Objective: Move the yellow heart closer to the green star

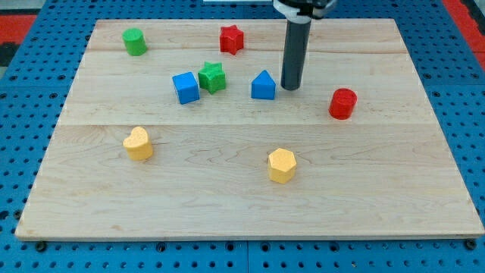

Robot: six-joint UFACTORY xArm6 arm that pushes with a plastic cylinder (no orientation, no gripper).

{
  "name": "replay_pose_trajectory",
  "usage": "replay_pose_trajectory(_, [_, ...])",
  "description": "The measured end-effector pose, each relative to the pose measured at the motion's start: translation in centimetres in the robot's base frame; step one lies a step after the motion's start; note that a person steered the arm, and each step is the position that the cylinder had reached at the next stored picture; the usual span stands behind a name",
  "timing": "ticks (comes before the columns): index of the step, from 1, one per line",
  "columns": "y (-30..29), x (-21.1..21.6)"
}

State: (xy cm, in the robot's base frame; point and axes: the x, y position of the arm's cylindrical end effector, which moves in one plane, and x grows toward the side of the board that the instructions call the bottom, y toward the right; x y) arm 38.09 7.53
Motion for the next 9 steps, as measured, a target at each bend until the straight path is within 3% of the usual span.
replay_pose_trajectory(2, [-2.0, 8.2])
replay_pose_trajectory(3, [-7.2, 11.6])
replay_pose_trajectory(4, [-15.5, 12.3])
replay_pose_trajectory(7, [-26.2, 10.4])
replay_pose_trajectory(8, [-27.1, 12.3])
replay_pose_trajectory(9, [-30.0, 11.5])
